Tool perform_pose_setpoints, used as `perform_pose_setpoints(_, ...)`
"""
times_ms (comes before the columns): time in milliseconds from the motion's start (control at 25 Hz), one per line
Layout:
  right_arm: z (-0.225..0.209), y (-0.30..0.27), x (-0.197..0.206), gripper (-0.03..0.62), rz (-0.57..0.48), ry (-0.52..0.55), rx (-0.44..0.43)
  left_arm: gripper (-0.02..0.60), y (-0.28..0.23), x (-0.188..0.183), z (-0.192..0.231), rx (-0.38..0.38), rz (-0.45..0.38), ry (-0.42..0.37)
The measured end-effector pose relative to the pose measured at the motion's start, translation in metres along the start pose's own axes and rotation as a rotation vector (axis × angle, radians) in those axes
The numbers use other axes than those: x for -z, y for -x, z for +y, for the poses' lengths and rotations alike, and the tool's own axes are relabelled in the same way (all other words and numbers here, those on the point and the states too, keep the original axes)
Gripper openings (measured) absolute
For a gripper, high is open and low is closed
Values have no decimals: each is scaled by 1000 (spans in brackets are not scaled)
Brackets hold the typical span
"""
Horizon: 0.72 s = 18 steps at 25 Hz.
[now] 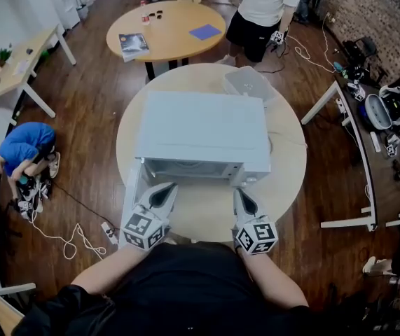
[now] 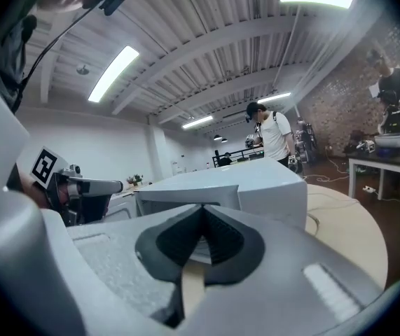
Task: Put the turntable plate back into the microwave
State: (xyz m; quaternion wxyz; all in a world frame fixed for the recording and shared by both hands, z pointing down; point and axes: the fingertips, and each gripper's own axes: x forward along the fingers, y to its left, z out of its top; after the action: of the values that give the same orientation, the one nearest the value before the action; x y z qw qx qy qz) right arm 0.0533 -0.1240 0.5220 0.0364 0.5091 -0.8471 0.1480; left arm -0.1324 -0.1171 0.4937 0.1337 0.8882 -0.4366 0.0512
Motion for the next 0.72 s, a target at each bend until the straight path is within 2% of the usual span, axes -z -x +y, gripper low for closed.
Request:
perform_pose_setpoints(320, -2, -1, 12, 2, 19, -16, -10, 3, -2, 5, 5, -16, 18, 8)
perform_pose_setpoints(720, 1, -1, 16, 2, 14, -20, -6, 5, -1, 6, -2, 19, 29, -11)
